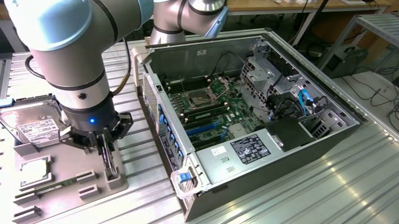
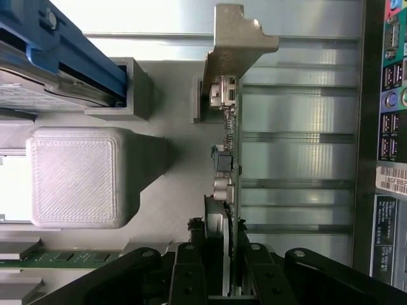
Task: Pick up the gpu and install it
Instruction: 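Pick up the gpu and move the gpu toward the slot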
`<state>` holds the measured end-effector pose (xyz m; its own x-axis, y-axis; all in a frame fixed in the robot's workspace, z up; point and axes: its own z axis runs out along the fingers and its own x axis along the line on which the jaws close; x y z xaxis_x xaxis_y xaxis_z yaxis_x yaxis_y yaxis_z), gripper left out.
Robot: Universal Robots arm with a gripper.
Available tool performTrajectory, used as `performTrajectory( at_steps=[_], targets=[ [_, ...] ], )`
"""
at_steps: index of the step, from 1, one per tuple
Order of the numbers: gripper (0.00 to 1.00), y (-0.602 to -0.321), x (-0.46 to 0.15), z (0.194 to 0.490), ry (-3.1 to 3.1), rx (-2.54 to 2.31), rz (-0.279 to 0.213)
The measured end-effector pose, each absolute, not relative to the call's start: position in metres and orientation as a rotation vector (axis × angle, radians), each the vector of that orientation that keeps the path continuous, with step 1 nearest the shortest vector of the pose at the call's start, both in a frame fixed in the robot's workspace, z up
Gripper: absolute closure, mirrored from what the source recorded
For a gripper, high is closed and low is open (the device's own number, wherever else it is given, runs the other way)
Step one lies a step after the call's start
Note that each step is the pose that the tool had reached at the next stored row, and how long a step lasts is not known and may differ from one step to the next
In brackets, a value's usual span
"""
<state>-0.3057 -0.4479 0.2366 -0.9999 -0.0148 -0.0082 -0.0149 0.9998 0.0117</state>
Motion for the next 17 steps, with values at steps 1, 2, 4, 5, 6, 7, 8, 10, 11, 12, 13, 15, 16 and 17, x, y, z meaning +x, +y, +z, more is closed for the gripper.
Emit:
performTrajectory(
  at_steps=[1, 2, 4, 5, 6, 7, 8, 10, 11, 12, 13, 15, 16, 17],
  targets=[
    [0.72, -0.448, -0.306, 0.237, 3.133, -0.023, 0.019],
    [0.72, -0.448, -0.306, 0.237, 3.133, -0.023, 0.019],
    [0.72, -0.448, -0.306, 0.238, 3.133, -0.023, 0.018],
    [0.72, -0.448, -0.306, 0.239, 3.134, -0.023, 0.018],
    [0.72, -0.448, -0.306, 0.24, 3.133, -0.023, 0.018],
    [0.72, -0.448, -0.306, 0.241, 3.133, -0.023, 0.018],
    [0.72, -0.448, -0.306, 0.241, 3.133, -0.023, 0.018],
    [0.72, -0.448, -0.306, 0.244, 3.133, -0.023, 0.018],
    [0.72, -0.448, -0.306, 0.245, 3.133, -0.023, 0.019],
    [0.72, -0.448, -0.306, 0.246, 3.133, -0.023, 0.018],
    [0.72, -0.448, -0.306, 0.248, 3.133, -0.023, 0.018],
    [0.72, -0.448, -0.306, 0.251, 3.133, -0.023, 0.018],
    [0.72, -0.448, -0.306, 0.253, 3.133, -0.023, 0.018],
    [0.72, -0.448, -0.306, 0.254, 3.133, -0.023, 0.018]
  ],
)
